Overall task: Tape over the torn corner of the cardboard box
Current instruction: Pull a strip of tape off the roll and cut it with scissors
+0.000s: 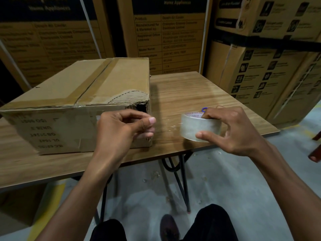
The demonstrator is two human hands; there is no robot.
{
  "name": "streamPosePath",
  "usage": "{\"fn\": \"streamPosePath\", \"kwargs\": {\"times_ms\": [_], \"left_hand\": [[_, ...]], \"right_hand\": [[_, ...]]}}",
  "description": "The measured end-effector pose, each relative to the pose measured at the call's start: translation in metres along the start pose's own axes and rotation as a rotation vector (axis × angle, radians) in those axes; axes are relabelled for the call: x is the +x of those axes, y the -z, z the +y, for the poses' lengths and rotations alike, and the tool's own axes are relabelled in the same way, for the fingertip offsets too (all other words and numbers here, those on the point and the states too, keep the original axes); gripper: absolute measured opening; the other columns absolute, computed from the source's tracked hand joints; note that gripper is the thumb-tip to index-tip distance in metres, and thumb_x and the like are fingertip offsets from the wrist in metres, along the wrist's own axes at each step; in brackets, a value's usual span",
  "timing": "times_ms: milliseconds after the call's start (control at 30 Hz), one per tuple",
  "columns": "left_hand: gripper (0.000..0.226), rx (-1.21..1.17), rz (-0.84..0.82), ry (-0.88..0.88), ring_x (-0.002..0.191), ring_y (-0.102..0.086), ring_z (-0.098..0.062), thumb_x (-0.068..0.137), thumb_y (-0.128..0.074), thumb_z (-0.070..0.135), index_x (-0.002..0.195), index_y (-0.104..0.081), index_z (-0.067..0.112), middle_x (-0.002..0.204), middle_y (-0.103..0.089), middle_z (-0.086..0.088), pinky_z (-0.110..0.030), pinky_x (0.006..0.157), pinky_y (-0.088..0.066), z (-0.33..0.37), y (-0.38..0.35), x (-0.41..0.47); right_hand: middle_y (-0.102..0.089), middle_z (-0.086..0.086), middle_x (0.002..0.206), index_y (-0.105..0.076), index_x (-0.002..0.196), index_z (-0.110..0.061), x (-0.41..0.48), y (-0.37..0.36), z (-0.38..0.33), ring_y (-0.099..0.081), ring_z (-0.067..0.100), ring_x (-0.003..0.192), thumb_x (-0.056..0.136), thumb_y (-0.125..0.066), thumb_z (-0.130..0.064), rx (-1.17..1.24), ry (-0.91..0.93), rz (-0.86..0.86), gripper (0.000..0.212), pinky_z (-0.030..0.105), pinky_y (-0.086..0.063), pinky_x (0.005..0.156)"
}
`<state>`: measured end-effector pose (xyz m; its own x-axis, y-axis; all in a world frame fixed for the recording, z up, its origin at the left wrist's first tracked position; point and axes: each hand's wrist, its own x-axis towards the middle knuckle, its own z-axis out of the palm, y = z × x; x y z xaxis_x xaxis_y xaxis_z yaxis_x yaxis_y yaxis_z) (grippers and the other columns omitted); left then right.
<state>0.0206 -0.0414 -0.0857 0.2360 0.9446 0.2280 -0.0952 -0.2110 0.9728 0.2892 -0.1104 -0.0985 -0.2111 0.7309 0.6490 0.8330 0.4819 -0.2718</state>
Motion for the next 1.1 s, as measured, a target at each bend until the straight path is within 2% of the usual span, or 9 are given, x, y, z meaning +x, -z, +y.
{"fn": "streamPosePath", "kwargs": {"times_ms": [100,167,300,500,667,733,900,1000,1100], "left_hand": [[0.021,-0.015,0.024,0.001,0.068,-0.078,-0.031,0.068,-0.083,0.013,0.085,-0.079,0.001,0.075,-0.078,-0.017,-0.031,0.065,-0.066,-0.001,0.001,-0.004],[0.024,-0.032,0.038,0.014,0.067,-0.078,-0.030,0.067,-0.083,0.013,0.086,-0.079,0.000,0.076,-0.078,-0.019,-0.031,0.066,-0.066,-0.002,0.002,-0.006],[0.016,-0.058,0.049,0.038,0.065,-0.078,-0.027,0.071,-0.083,0.007,0.085,-0.079,0.001,0.073,-0.078,-0.017,-0.028,0.063,-0.065,-0.007,0.000,-0.010],[0.014,-0.068,0.098,0.087,0.072,-0.079,-0.031,0.071,-0.083,0.008,0.084,-0.080,0.003,0.075,-0.078,-0.016,-0.031,0.068,-0.067,-0.026,0.001,-0.024],[0.016,-0.079,0.098,0.127,0.076,-0.080,-0.030,0.073,-0.082,0.010,0.088,-0.080,0.003,0.081,-0.079,-0.018,-0.028,0.069,-0.066,-0.043,-0.005,-0.033],[0.009,-0.095,0.097,0.146,0.076,-0.081,-0.028,0.080,-0.078,0.004,0.089,-0.079,0.003,0.082,-0.080,-0.017,-0.027,0.068,-0.065,-0.050,-0.010,-0.037],[0.009,-0.108,0.110,0.143,0.082,-0.081,-0.028,0.087,-0.076,0.004,0.096,-0.079,0.004,0.088,-0.081,-0.015,-0.032,0.074,-0.066,-0.066,-0.028,-0.043],[0.009,-0.092,0.126,0.105,0.084,-0.081,-0.027,0.088,-0.076,0.005,0.097,-0.080,0.005,0.089,-0.081,-0.013,-0.030,0.076,-0.066,-0.069,-0.032,-0.045],[0.011,-0.068,0.119,0.069,0.084,-0.081,-0.025,0.088,-0.075,0.006,0.098,-0.079,0.006,0.090,-0.081,-0.011,-0.029,0.076,-0.065,-0.071,-0.032,-0.047]], "right_hand": [[-0.050,-0.013,0.060,-0.059,0.073,-0.026,0.000,0.002,0.001,-0.047,-0.001,0.052,0.080,-0.076,-0.045,-0.043,-0.006,0.054,0.027,0.019,-0.034,0.051],[-0.051,-0.011,0.059,-0.063,0.070,-0.020,0.000,0.002,0.005,-0.046,0.004,0.048,0.080,-0.073,-0.053,-0.109,-0.007,0.075,0.035,0.025,-0.036,0.048],[-0.047,-0.011,0.059,-0.064,0.071,-0.019,0.000,-0.004,0.013,-0.045,0.014,0.051,0.081,-0.068,-0.059,-0.196,-0.009,0.034,0.042,0.026,-0.033,0.058],[-0.067,0.004,0.064,-0.071,0.084,-0.018,-0.012,-0.021,0.027,-0.051,0.022,0.056,0.080,-0.063,-0.068,-0.335,-0.025,0.045,0.052,0.029,-0.040,0.058],[-0.048,-0.009,0.066,-0.064,0.083,-0.016,-0.029,-0.028,0.041,-0.042,0.025,0.066,0.090,-0.055,-0.062,-0.280,-0.016,-0.049,0.047,0.036,-0.043,0.067],[-0.060,0.000,0.069,-0.065,0.085,-0.015,-0.036,-0.030,0.050,-0.041,0.024,0.063,0.093,-0.055,-0.059,-0.320,0.025,-0.027,0.046,0.036,-0.040,0.073],[-0.074,0.007,0.079,-0.071,0.094,-0.008,-0.045,-0.036,0.061,-0.063,0.027,0.063,0.092,-0.061,-0.053,-0.462,0.066,0.062,0.046,0.039,-0.041,0.076],[-0.070,-0.002,0.083,-0.071,0.095,-0.011,-0.045,-0.031,0.058,-0.057,0.014,0.075,0.089,-0.062,-0.055,-0.277,-0.084,0.065,0.045,0.039,-0.041,0.081],[-0.068,-0.007,0.091,-0.071,0.098,-0.014,-0.023,-0.012,0.059,-0.060,0.012,0.084,0.096,-0.059,-0.034,-0.037,-0.268,0.228,0.024,0.028,-0.045,0.082]]}}
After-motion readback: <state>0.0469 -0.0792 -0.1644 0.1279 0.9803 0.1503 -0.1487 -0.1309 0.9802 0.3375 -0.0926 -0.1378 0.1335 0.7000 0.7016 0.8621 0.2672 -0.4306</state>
